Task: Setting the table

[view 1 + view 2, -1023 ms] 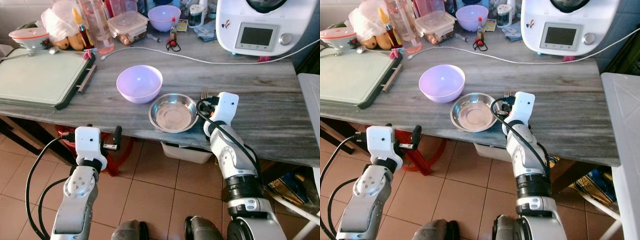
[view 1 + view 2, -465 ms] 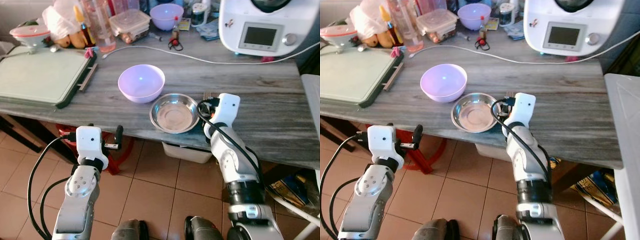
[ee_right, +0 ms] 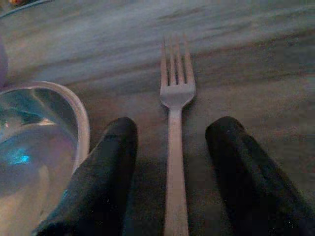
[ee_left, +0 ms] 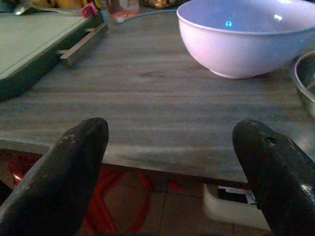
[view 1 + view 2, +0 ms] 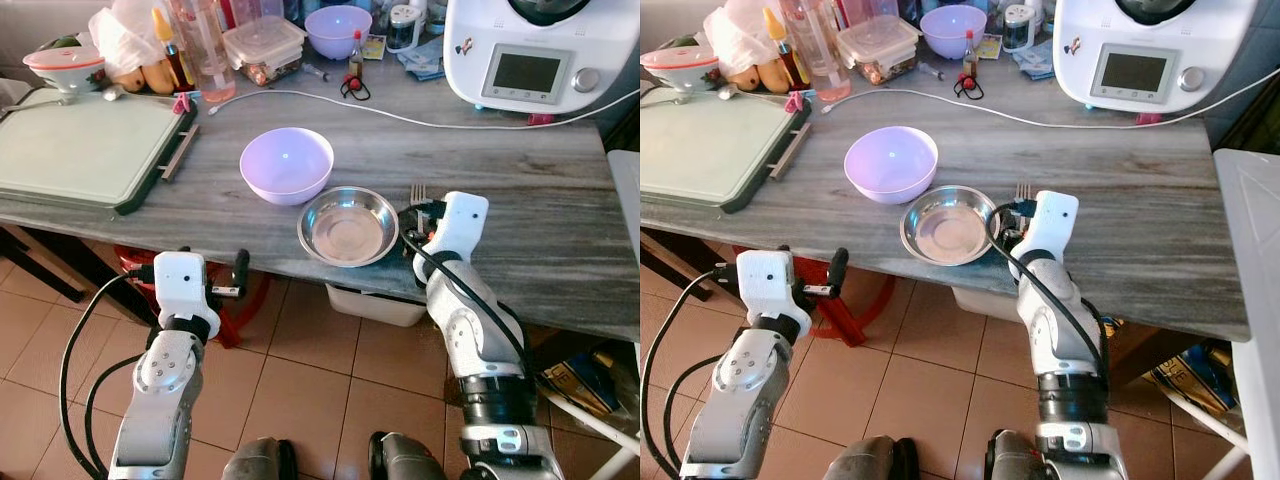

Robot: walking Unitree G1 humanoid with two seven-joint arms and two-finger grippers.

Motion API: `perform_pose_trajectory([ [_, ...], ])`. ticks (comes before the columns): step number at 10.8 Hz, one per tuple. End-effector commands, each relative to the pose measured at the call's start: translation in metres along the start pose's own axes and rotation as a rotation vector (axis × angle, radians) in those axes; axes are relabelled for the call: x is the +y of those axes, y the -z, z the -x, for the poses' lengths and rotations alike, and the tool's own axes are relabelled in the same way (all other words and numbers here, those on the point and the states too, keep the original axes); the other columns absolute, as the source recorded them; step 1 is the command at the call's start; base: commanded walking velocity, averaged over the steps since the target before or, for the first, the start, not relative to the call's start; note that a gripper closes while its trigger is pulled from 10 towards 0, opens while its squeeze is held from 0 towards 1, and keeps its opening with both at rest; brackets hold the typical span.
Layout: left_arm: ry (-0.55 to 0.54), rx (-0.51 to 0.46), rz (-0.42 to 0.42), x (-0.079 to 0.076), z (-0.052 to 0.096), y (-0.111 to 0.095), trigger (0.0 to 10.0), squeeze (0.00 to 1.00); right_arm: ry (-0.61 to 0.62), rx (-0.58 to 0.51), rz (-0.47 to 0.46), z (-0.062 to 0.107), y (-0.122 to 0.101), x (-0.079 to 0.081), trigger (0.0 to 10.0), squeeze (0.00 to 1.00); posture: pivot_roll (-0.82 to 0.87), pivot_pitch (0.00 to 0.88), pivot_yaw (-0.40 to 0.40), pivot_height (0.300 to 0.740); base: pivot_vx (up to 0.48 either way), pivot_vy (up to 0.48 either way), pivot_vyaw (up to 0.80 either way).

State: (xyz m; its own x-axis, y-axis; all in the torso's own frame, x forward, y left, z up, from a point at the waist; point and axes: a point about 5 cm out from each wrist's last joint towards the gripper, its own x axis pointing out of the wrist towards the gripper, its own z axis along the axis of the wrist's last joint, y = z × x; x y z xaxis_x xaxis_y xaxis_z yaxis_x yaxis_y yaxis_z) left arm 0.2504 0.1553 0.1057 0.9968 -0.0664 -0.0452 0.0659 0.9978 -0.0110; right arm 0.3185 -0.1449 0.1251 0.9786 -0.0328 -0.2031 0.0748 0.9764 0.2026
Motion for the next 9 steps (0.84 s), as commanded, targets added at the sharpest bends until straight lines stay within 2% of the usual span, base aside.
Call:
perform_pose_trajectory([
  [1, 0.004, -0.013, 0.001, 0.001, 0.001, -0.002, 10.0, 0.00, 0.008, -0.062, 0.007, 0.004, -0.007, -0.003, 10.0, 0.21, -0.02, 0.114, 0.071, 0.740, 0.000, 0.000, 0.00],
  [2, 0.007, -0.015, 0.012, 0.000, 0.002, -0.002, 10.0, 0.00, 0.002, -0.120, 0.018, 0.006, -0.013, -0.002, 10.0, 0.00, -0.02, 0.107, 0.071, 0.740, 0.000, 0.000, 0.00],
  [3, 0.009, -0.010, 0.019, -0.002, 0.003, 0.000, 10.0, 0.00, 0.002, -0.177, 0.006, 0.008, -0.020, -0.003, 10.0, 0.00, -0.02, 0.101, 0.071, 0.740, 0.000, 0.000, 0.00],
  [4, 0.010, -0.005, 0.017, -0.003, 0.004, 0.001, 10.0, 0.00, 0.016, -0.231, 0.043, 0.010, -0.027, -0.005, 10.0, 0.00, -0.02, 0.101, 0.070, 0.740, 0.000, 0.000, 0.00],
  [5, 0.009, -0.004, 0.016, -0.002, 0.004, 0.002, 10.0, 0.00, 0.057, -0.193, 0.102, 0.010, -0.021, -0.012, 10.0, 0.00, -0.02, 0.103, 0.069, 0.740, 0.000, 0.000, 0.00],
  [7, 0.007, -0.006, 0.015, -0.002, 0.004, 0.001, 10.0, 0.00, 0.115, -0.105, 0.142, 0.009, -0.008, -0.024, 10.0, 0.00, -0.02, 0.112, 0.067, 0.740, 0.000, 0.000, 0.00],
  [8, 0.009, 0.002, 0.016, -0.002, 0.008, 0.002, 10.0, 0.00, 0.101, -0.026, 0.162, 0.010, 0.005, -0.026, 10.0, 0.00, -0.01, 0.124, 0.068, 0.740, 0.000, 0.000, 0.00],
  [9, 0.008, 0.006, 0.015, -0.002, 0.009, 0.002, 10.0, 0.00, 0.085, 0.003, 0.173, 0.010, 0.009, -0.024, 10.0, 0.00, -0.01, 0.128, 0.067, 0.740, 0.000, 0.000, 0.00],
])
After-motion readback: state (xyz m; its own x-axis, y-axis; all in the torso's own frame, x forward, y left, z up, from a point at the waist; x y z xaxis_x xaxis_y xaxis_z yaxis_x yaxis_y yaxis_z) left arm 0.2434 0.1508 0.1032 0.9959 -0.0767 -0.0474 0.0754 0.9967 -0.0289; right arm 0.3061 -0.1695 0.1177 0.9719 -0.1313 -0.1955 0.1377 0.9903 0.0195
